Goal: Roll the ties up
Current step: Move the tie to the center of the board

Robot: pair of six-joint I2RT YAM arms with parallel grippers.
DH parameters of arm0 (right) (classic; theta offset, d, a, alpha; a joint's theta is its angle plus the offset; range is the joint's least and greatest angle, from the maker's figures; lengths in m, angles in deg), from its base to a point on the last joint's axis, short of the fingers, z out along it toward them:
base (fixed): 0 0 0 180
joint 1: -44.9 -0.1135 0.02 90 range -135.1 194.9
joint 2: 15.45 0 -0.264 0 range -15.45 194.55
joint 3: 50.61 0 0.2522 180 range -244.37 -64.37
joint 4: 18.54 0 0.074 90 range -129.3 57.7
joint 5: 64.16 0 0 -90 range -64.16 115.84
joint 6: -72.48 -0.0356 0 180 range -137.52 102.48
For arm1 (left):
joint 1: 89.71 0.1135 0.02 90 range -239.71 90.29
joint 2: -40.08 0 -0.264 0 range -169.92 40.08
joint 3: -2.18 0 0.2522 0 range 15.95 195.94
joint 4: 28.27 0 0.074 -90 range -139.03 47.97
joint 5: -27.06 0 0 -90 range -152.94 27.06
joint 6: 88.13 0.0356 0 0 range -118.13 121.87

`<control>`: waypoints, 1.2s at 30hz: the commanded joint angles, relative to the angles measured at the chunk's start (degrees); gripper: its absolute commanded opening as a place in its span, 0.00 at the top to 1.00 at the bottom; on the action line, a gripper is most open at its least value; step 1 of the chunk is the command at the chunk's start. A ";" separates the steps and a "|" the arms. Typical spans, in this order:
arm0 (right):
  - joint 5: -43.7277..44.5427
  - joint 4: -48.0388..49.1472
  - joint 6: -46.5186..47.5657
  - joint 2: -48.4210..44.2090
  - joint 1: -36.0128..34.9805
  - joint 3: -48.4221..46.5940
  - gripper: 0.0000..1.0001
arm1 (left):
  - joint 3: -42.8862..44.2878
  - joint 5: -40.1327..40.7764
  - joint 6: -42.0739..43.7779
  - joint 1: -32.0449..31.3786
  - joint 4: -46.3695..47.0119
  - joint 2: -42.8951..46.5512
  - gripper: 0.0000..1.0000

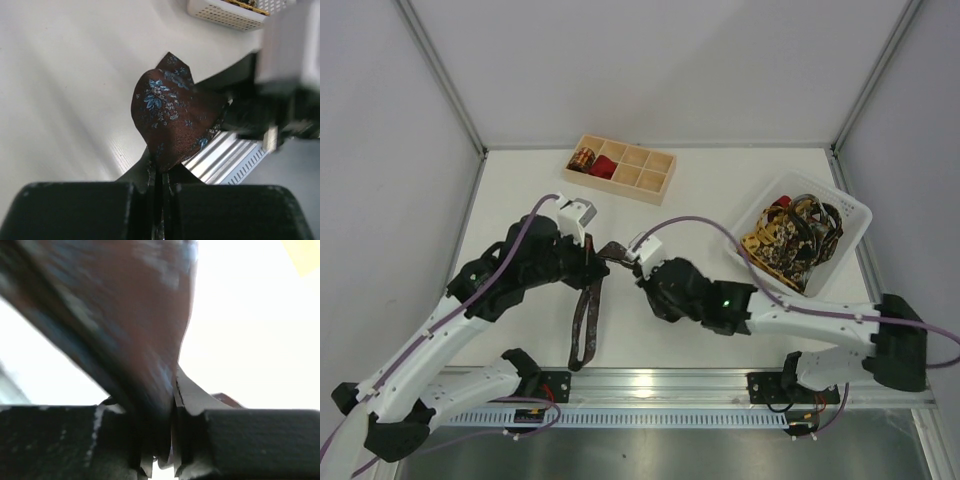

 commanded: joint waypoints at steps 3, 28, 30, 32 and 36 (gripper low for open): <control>-29.50 -24.77 -7.70 -13.20 11.81 -8.32 0.82 | -2.64 -6.39 -1.54 0.34 -1.37 2.18 1.00; -62.45 -27.71 -19.23 11.64 35.65 -1.74 0.85 | -26.99 -23.28 -14.02 0.08 19.19 -11.60 0.64; -59.99 -28.14 -18.53 14.96 36.00 -3.31 0.80 | -27.08 -22.58 -14.55 0.17 20.69 -12.49 0.48; -59.01 -28.93 -17.30 16.65 36.35 -4.72 0.71 | -26.12 -18.82 -13.24 0.26 19.38 -12.68 0.39; -53.74 -29.89 -16.94 16.84 36.53 -6.74 0.40 | -20.85 -11.77 -10.16 0.43 14.90 -9.78 0.28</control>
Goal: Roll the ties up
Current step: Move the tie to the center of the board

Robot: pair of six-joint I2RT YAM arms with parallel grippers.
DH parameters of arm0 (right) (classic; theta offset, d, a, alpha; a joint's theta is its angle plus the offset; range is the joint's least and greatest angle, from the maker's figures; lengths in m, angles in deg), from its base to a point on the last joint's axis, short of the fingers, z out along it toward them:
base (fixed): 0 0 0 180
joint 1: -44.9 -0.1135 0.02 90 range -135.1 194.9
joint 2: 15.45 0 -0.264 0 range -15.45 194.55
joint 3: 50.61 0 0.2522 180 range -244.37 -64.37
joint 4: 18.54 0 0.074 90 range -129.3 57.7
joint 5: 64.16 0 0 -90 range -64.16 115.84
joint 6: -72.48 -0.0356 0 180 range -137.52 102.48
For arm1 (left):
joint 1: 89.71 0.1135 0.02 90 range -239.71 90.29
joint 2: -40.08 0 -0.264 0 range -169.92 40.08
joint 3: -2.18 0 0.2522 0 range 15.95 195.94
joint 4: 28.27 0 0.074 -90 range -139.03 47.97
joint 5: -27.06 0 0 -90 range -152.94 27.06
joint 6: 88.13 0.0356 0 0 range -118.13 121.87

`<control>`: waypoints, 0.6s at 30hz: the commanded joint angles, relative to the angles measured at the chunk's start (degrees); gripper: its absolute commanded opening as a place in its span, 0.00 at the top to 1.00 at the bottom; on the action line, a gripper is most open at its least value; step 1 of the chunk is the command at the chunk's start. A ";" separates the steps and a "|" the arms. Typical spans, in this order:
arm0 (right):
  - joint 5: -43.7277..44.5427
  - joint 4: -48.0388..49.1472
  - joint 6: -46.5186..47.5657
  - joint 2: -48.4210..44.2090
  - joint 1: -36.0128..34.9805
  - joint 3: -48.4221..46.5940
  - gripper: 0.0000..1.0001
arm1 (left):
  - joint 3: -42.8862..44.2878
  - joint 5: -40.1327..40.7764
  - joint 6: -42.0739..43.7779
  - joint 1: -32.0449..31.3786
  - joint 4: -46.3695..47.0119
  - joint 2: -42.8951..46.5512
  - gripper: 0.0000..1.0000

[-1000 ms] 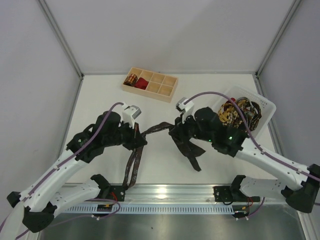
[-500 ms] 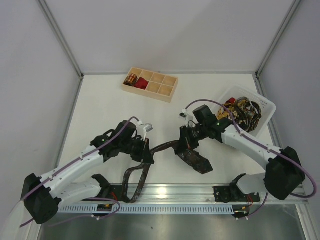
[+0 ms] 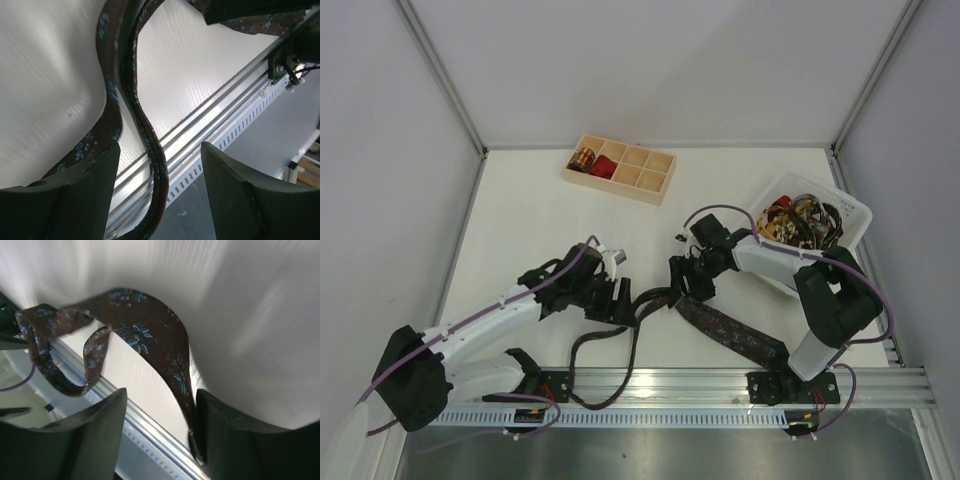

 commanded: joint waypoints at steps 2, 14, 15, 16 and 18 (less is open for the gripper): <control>6.42 -1.31 2.27 -1.55 0.42 -4.69 0.33 | 8.74 7.03 3.77 0.43 -3.16 3.71 0.28; 39.94 -5.62 -8.18 -11.65 13.15 -10.59 0.36 | 7.88 15.74 2.46 -0.09 -1.51 16.72 0.01; 42.09 -4.93 -9.06 -12.44 14.30 -10.67 0.38 | 7.61 16.00 2.37 -0.09 -1.33 17.51 0.02; 44.02 -4.14 -9.24 -12.88 15.53 -10.59 0.41 | 7.09 15.83 2.20 -0.09 -1.07 18.91 0.02; 48.95 -2.56 -9.59 -13.24 16.76 -10.76 0.44 | 7.08 14.78 2.37 -0.09 -0.10 19.54 0.04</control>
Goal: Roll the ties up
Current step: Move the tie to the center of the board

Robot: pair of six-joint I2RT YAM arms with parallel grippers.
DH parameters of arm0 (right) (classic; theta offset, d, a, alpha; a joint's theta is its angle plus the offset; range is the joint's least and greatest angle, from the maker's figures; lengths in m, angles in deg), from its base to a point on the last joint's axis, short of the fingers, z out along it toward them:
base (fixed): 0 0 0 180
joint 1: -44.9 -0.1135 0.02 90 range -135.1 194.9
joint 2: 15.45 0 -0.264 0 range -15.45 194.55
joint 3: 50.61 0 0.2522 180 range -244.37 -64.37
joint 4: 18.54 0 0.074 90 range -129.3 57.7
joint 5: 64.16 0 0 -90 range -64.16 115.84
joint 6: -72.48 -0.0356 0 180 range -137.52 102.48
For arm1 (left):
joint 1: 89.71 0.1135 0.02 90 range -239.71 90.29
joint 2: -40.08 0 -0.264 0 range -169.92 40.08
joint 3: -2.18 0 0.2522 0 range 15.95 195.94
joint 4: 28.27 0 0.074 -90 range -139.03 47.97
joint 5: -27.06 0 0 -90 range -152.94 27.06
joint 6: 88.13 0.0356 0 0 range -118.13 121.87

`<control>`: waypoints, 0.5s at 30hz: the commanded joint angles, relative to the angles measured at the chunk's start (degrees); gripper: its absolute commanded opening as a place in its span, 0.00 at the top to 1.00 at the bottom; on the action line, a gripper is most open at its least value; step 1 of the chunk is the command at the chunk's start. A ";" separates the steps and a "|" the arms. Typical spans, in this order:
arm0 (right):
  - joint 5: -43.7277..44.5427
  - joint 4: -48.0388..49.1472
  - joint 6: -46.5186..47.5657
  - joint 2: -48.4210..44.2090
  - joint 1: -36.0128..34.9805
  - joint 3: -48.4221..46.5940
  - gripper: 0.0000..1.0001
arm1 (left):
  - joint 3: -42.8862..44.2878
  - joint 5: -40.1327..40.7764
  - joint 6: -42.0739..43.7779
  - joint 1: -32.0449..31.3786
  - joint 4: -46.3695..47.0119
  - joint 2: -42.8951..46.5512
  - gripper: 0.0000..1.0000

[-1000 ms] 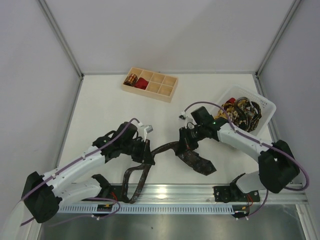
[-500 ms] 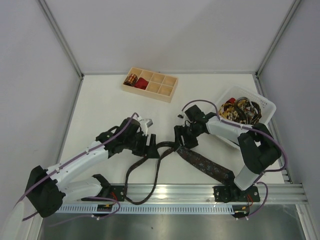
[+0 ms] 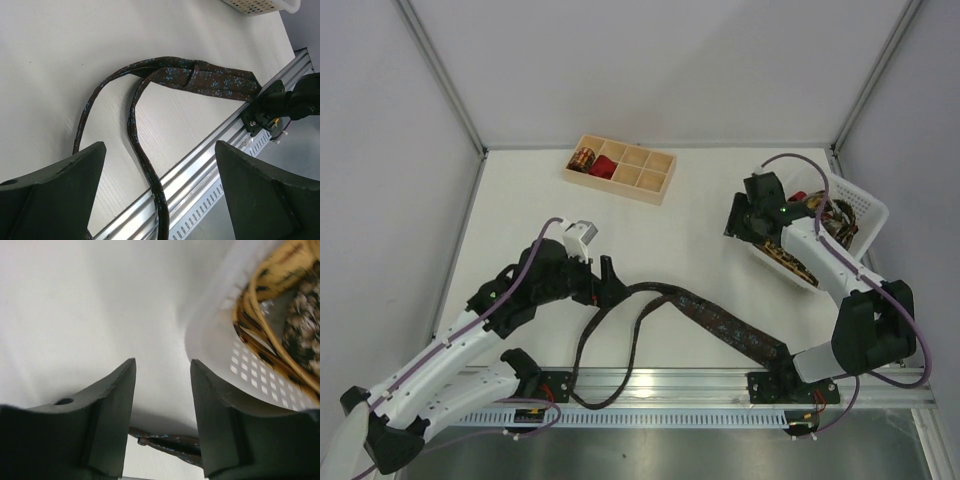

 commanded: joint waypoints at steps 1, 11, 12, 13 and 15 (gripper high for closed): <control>14.80 1.24 -3.25 -1.22 2.88 -1.56 0.49 | -0.04 0.15 -0.62 -0.14 2.54 1.22 0.05; 17.52 -0.34 -0.09 3.26 9.73 -9.03 0.53 | -0.13 -2.92 0.87 -0.14 4.30 0.69 0.08; 17.62 0.18 0.17 3.18 10.36 -8.94 0.56 | -0.56 -3.45 0.87 -0.14 4.56 0.87 0.08; 17.62 1.05 0.61 3.09 11.15 -8.25 0.57 | -0.74 -3.71 0.78 -0.14 5.00 1.04 0.08; 18.93 2.29 0.96 4.66 12.65 -8.15 0.68 | -0.92 -3.80 0.78 -0.14 5.36 1.31 0.08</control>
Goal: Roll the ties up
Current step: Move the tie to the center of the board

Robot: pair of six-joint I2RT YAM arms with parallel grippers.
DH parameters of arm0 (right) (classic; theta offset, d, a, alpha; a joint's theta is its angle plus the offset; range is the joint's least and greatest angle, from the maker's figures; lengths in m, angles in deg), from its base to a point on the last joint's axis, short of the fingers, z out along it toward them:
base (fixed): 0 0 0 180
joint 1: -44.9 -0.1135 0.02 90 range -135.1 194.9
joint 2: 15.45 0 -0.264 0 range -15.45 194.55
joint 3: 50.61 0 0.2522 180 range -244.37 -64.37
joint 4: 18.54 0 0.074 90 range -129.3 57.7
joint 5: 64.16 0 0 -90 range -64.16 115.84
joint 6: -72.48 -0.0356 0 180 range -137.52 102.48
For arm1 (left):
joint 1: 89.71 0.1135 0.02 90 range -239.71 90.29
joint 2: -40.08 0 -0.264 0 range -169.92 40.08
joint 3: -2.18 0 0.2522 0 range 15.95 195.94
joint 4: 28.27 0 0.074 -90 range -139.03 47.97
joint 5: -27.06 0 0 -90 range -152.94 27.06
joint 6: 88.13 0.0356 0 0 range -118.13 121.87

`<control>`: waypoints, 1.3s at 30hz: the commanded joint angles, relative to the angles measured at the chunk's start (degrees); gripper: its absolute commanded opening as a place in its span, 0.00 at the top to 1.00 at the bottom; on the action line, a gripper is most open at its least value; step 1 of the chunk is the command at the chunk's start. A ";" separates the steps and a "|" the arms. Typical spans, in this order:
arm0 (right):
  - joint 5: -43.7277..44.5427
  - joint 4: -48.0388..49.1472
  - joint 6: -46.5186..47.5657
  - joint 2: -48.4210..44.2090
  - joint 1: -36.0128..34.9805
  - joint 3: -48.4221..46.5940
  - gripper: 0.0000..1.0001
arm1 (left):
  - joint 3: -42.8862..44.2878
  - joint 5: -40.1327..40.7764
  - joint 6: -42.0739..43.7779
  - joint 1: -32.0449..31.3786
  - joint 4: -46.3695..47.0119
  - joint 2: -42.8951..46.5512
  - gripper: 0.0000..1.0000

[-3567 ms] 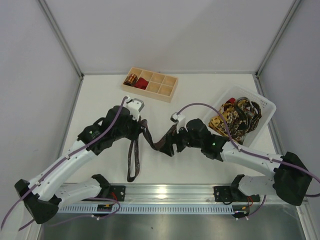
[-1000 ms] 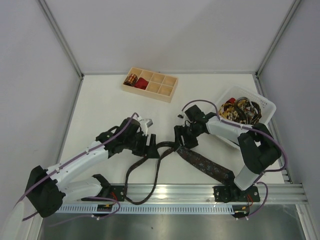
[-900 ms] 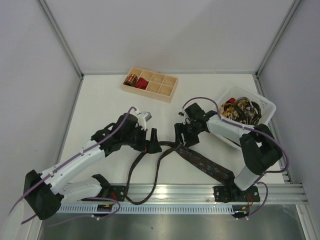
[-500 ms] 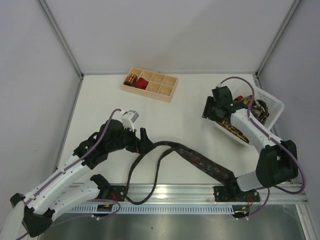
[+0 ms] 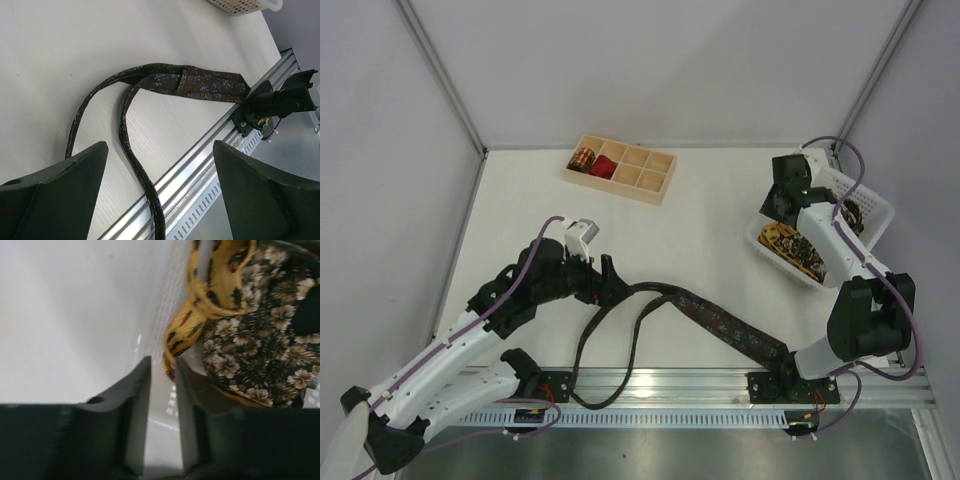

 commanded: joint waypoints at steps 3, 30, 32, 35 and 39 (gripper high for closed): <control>8.57 2.09 0.55 5.47 2.84 -2.25 0.91 | -0.30 -2.03 0.76 -0.05 2.45 0.72 0.10; 7.17 2.70 8.89 30.38 0.14 -35.77 0.48 | 1.37 7.01 -2.57 -0.14 -0.81 4.93 0.13; 6.65 4.20 9.95 23.62 -1.72 -28.67 0.43 | 1.54 10.60 -2.93 -0.23 0.16 9.23 0.13; 5.60 2.02 11.52 13.76 -8.21 -23.80 0.35 | 2.86 16.82 -3.45 -0.23 0.17 14.67 0.10; -3.08 2.62 13.64 4.09 -18.67 -9.61 0.27 | 6.80 21.60 -1.44 -0.14 0.25 19.52 0.07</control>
